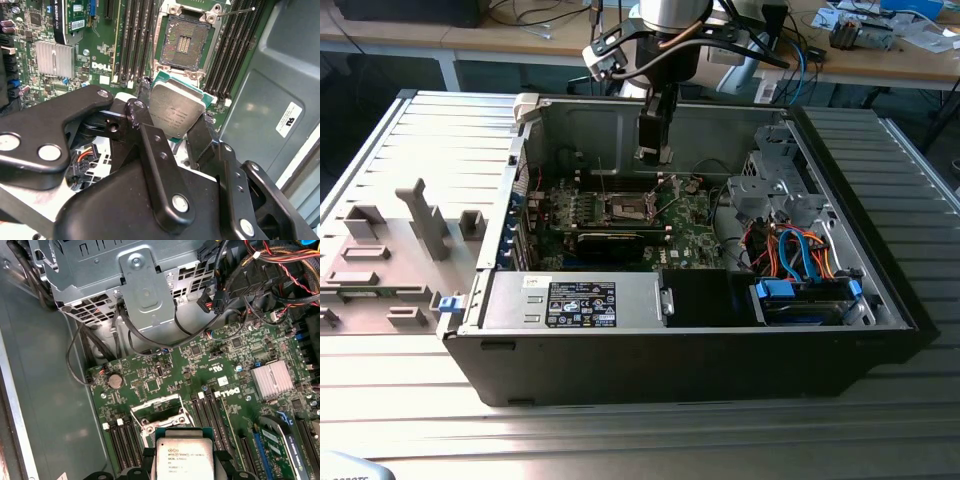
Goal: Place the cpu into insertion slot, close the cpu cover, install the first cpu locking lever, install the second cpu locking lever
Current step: 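Place the cpu into insertion slot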
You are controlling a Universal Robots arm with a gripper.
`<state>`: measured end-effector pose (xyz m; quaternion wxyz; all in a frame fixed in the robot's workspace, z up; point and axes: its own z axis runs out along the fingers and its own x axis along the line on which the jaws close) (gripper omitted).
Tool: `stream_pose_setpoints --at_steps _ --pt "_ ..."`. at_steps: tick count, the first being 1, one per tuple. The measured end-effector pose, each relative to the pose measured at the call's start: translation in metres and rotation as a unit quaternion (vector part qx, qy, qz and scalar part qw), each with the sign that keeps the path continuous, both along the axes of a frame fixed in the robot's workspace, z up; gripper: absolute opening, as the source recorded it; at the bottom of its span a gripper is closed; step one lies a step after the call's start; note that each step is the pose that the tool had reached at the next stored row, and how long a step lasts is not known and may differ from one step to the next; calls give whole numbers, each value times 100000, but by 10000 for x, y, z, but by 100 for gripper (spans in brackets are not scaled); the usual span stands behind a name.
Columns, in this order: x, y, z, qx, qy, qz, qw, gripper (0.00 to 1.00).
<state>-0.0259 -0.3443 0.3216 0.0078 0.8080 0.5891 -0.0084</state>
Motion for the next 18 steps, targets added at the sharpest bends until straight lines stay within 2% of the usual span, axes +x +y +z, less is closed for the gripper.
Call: stream_pose_setpoints --at_steps 18 --pt "0 0 0 -2 0 -896 99996 54"
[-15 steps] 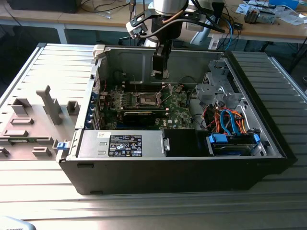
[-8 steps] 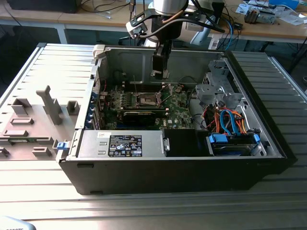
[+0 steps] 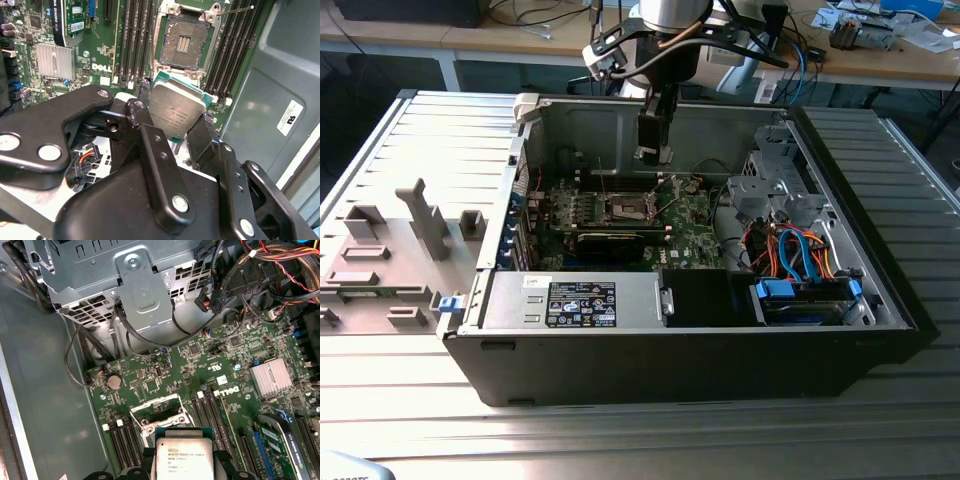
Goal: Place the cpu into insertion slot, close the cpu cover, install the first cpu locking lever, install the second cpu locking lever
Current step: 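Place the cpu into insertion slot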
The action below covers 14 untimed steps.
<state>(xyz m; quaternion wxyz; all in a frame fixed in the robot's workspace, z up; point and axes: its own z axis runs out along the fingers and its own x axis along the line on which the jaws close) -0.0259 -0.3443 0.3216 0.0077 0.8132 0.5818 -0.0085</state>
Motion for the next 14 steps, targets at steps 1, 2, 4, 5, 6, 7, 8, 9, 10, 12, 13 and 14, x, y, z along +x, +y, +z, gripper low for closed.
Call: stream_pose_setpoints --at_steps 1,2,4,5,6,7,8,9,10,12,13,14 --pt "0 0 0 3 0 -38 100000 54" --pt "0 0 0 2 -2 -84 100000 54" --pt "0 0 0 3 -2 -209 100000 54" --pt "0 0 0 1 1 -252 100000 54" --pt "0 0 0 -1 1 -314 100000 54" --pt "0 0 0 -1 -1 -362 99999 54" --pt "0 0 0 2 -2 -398 99999 54" --pt "0 0 0 -1 1 -441 99999 54" --pt "0 0 0 -1 -2 -480 99999 54" --pt "0 0 0 -1 1 -569 99998 54" --pt "0 0 0 0 0 -629 99998 54" --pt "0 0 0 1 1 -675 99998 54"
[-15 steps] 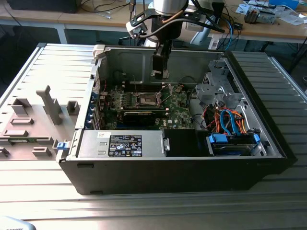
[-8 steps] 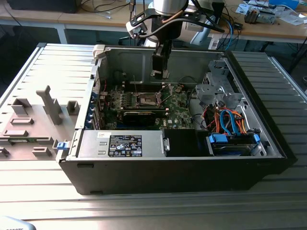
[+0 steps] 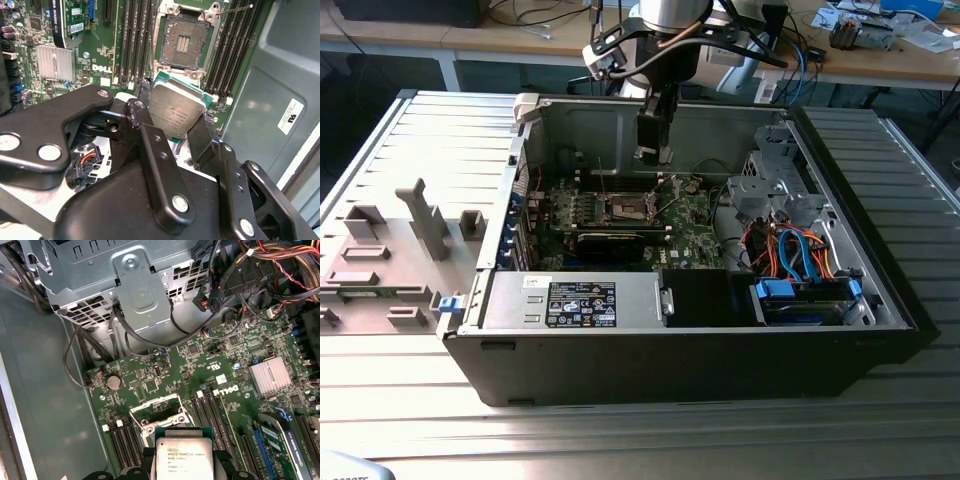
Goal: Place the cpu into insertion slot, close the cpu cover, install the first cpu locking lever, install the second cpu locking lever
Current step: 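Place the cpu into insertion slot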
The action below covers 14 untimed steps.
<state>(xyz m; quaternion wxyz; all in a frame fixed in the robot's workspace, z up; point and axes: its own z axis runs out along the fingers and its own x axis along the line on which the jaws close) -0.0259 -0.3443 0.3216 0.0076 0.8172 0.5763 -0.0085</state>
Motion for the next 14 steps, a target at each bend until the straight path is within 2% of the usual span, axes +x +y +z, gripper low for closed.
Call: stream_pose_setpoints --at_steps 14 --pt "0 0 0 -5 0 -839 99996 54"
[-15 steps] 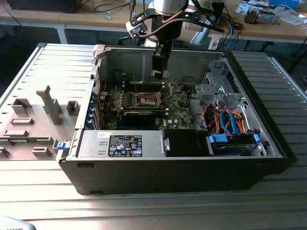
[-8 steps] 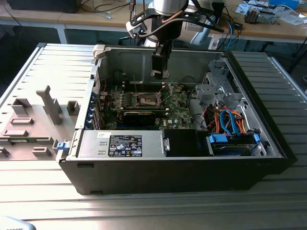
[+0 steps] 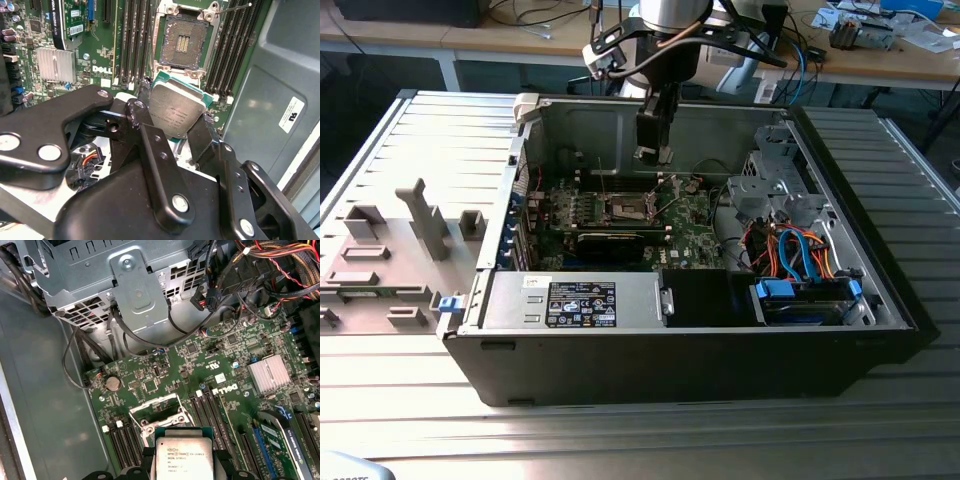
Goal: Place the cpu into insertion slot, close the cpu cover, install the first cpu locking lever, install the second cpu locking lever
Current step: 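Place the cpu into insertion slot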
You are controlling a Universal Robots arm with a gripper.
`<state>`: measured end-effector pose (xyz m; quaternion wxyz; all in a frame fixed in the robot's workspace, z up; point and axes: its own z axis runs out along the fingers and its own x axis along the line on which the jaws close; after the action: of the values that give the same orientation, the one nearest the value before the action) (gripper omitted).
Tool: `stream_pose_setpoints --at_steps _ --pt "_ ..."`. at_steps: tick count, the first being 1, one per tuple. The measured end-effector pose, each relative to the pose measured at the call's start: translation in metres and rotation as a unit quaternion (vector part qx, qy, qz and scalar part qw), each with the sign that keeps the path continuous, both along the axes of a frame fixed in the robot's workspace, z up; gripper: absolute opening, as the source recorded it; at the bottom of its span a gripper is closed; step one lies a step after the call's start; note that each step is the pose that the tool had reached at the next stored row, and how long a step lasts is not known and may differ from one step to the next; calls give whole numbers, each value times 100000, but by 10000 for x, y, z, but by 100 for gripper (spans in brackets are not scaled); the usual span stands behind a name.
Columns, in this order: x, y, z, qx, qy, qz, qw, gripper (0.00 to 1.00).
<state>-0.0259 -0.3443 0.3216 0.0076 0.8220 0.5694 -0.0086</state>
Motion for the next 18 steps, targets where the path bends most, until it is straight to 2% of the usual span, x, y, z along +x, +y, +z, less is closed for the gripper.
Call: stream_pose_setpoints --at_steps 18 --pt "0 0 0 4 -4 -952 99995 54"
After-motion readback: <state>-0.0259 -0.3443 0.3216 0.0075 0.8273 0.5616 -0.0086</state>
